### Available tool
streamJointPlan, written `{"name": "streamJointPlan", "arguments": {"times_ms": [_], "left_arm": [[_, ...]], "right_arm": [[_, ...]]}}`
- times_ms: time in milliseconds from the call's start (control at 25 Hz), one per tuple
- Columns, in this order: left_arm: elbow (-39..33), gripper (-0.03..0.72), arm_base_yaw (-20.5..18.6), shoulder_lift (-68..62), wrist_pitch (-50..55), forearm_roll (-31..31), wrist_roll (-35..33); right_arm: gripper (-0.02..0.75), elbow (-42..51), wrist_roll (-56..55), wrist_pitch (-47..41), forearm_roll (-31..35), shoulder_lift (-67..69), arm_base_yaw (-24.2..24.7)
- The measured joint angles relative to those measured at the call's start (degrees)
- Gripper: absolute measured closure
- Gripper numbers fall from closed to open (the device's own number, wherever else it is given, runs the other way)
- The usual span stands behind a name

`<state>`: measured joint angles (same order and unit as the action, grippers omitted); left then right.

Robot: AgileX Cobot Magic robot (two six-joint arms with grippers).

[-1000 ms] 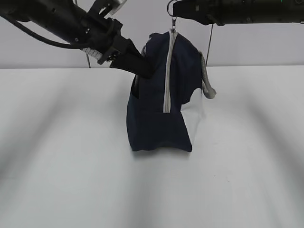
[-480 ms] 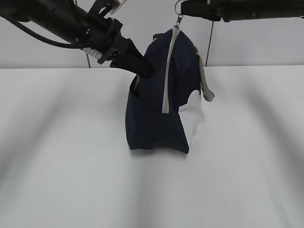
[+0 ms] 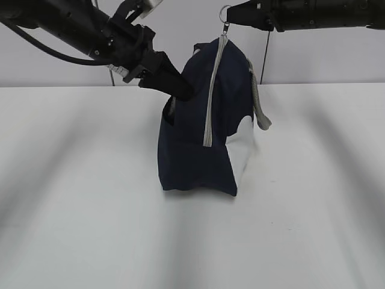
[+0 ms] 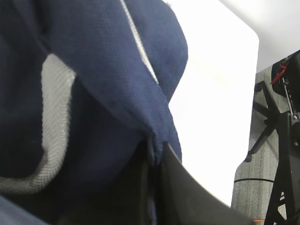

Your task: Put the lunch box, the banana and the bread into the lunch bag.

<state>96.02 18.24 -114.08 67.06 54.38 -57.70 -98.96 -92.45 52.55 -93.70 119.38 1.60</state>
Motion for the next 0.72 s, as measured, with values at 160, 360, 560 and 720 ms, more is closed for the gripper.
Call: {"name": "streamJointPlan", "arguments": {"times_ms": [160, 360, 560, 720], "left_arm": [[0.00, 0.687, 0.00, 0.00, 0.24, -0.29, -0.39], [0.00, 0.687, 0.00, 0.00, 0.18, -0.31, -1.37], [0.00, 0.687, 0.00, 0.00, 0.16, -0.41, -1.53], [0.00, 0.687, 0.00, 0.00, 0.17, -0.60, -1.75]], "right_arm": [[0.754, -3.58, -1.06, -0.86, 0.12, 2.95, 0.00], [0.754, -8.36, -2.40, -1.46, 0.24, 6.15, 0.09], [0.754, -12.88, -4.07, -1.55, 0.47, 10.34, 0.09], [0.754, -17.06, -5.47, -1.44, 0.73, 14.06, 0.37]]}}
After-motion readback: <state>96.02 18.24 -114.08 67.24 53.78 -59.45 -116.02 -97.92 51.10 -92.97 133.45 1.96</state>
